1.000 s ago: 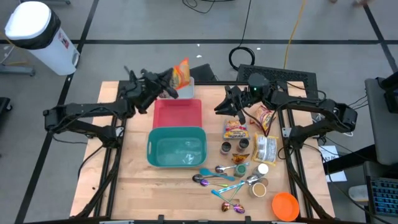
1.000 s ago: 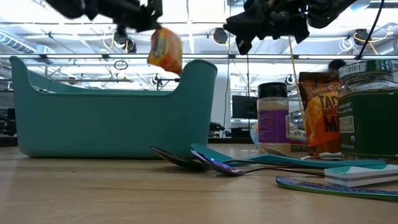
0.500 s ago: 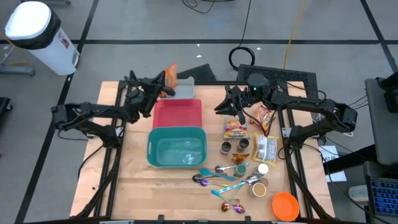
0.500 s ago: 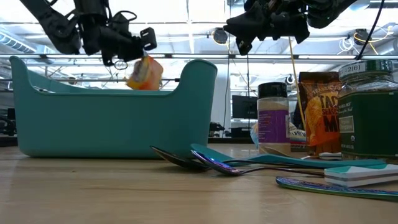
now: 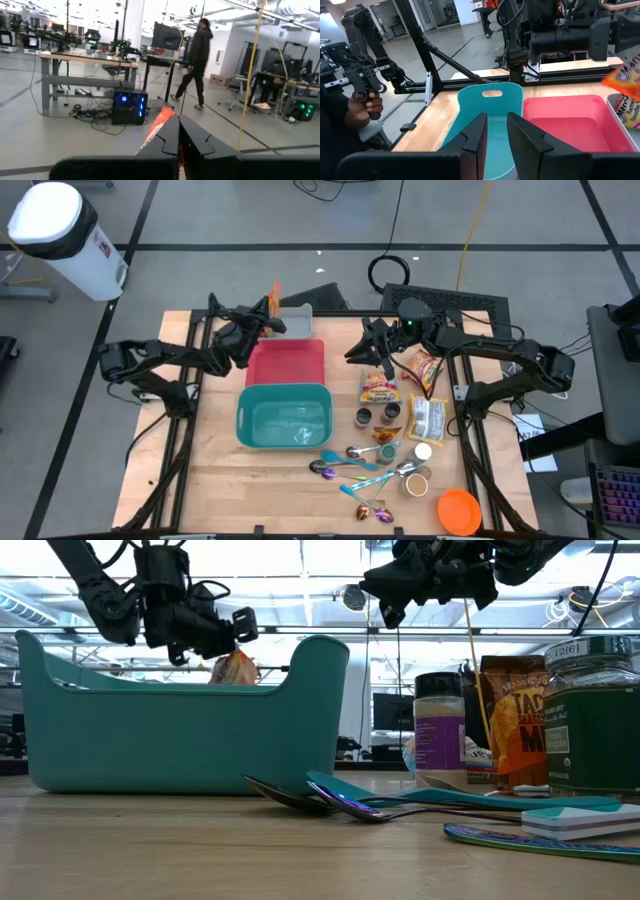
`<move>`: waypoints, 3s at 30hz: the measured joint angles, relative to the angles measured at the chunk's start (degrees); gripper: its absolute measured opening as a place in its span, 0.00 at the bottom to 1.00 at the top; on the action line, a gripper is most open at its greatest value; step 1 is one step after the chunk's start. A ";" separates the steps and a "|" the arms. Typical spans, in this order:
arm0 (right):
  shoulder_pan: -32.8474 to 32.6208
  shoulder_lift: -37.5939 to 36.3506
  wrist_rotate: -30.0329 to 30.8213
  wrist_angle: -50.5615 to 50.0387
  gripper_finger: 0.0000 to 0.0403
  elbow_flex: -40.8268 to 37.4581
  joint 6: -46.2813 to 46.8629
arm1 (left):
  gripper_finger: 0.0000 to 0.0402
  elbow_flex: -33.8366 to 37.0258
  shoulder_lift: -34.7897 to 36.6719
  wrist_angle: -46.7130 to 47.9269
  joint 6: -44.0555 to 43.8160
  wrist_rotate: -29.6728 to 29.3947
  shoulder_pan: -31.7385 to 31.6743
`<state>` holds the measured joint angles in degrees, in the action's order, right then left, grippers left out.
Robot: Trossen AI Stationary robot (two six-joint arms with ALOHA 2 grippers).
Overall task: Pick & Place Food Item
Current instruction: Put the orange noodle pack into the gray bin
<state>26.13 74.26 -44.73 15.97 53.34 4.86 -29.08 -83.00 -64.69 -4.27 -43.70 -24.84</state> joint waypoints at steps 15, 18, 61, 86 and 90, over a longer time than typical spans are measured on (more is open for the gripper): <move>0.00 0.02 0.02 0.02 0.16 0.00 -0.04 | 0.02 -0.24 -6.93 -4.25 -0.78 -1.99 -0.40; 0.01 0.02 0.02 0.01 0.16 0.00 -0.02 | 0.01 -0.46 -8.26 -5.98 -0.66 -1.97 -1.00; -8.17 22.16 48.11 36.31 0.70 1.57 -5.28 | 0.01 -15.30 -4.92 -6.91 40.78 0.01 18.35; -8.13 22.12 46.18 36.98 0.49 1.57 -7.10 | 0.02 -15.32 -4.92 -7.78 48.11 1.66 22.47; -8.22 22.12 46.18 36.98 0.32 1.57 -7.10 | 0.01 -15.32 -4.92 -7.80 48.07 1.64 22.47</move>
<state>17.91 96.38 1.45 52.95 54.92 -2.24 -44.40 -87.92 -72.49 43.80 -42.06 -2.37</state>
